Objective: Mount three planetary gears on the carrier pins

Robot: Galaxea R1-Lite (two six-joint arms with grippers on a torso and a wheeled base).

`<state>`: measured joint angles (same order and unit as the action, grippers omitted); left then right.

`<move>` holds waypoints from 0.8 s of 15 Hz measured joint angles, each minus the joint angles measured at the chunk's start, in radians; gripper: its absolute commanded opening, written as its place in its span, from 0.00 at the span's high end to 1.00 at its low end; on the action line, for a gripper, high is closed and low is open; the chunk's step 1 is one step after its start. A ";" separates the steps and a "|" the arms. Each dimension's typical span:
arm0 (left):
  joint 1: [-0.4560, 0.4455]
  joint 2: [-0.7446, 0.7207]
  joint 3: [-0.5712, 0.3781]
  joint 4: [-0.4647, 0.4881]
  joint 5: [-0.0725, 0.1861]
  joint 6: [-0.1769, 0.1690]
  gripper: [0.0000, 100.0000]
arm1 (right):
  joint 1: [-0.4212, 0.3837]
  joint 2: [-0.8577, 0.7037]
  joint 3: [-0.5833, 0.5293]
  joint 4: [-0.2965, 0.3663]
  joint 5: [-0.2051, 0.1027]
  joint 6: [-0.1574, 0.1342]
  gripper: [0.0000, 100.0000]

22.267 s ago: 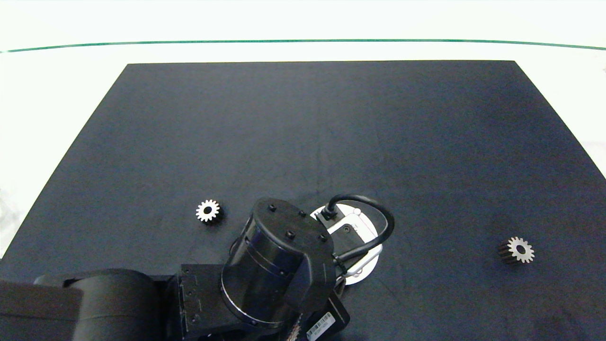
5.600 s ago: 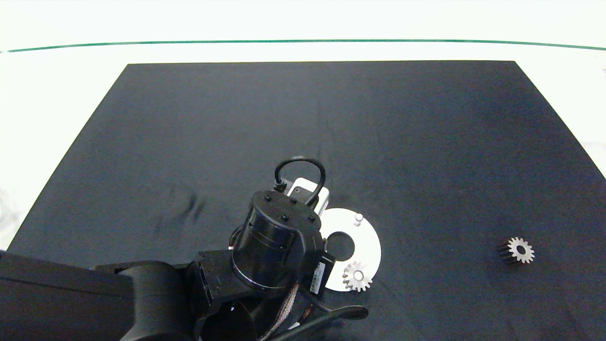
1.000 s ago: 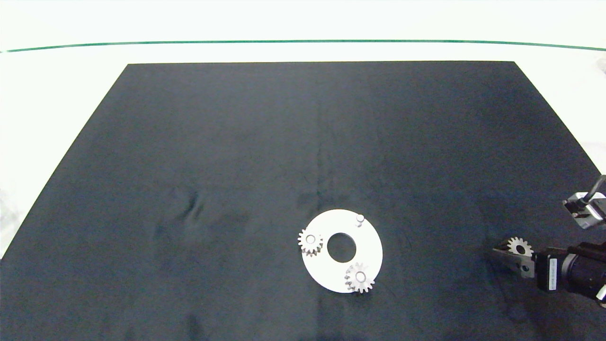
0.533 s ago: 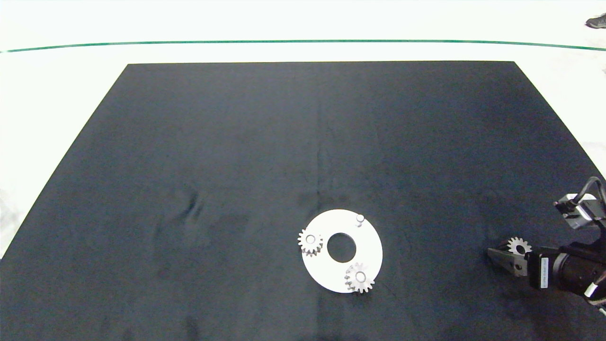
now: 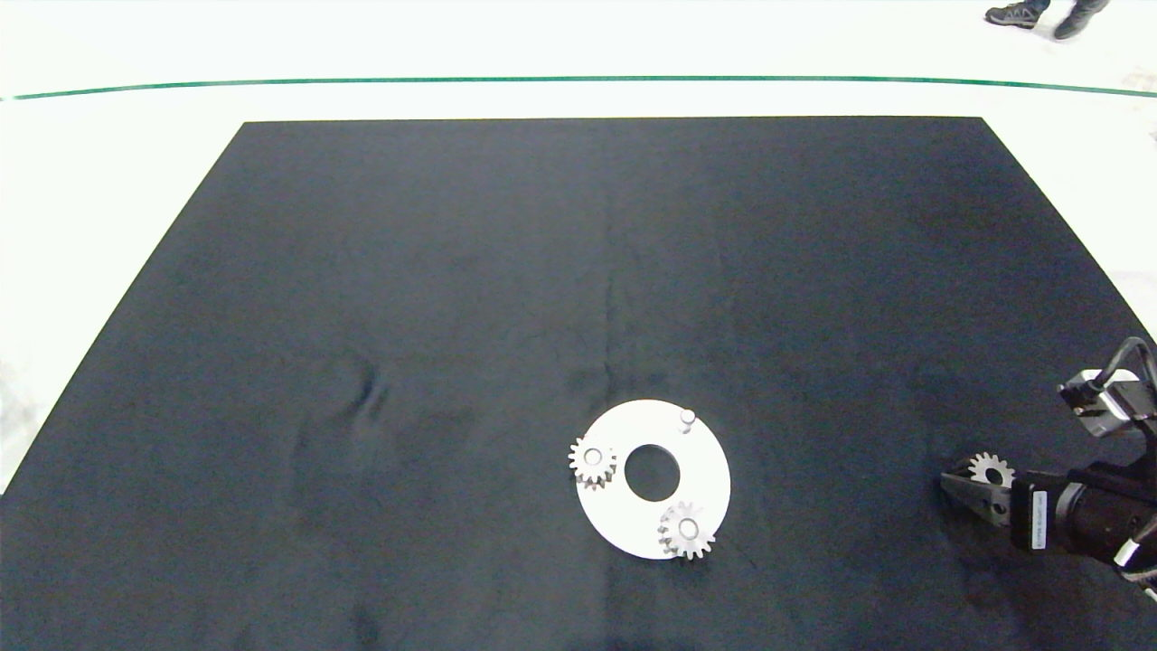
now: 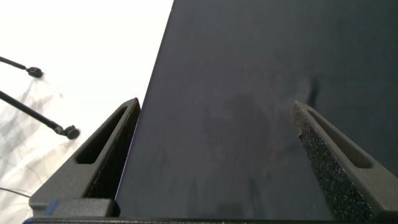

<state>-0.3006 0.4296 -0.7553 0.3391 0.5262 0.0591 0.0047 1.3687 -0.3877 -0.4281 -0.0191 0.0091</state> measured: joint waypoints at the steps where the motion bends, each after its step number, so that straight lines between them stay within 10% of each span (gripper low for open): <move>1: 0.000 0.000 0.000 0.000 0.000 0.000 0.00 | 0.000 -0.001 -0.001 0.000 -0.002 0.000 0.22; 12: 0.000 -0.002 0.007 0.001 0.000 0.003 0.00 | 0.023 -0.006 0.001 0.001 -0.020 -0.001 0.45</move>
<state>-0.3006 0.4272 -0.7481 0.3404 0.5257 0.0623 0.0279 1.3628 -0.3862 -0.4266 -0.0394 0.0081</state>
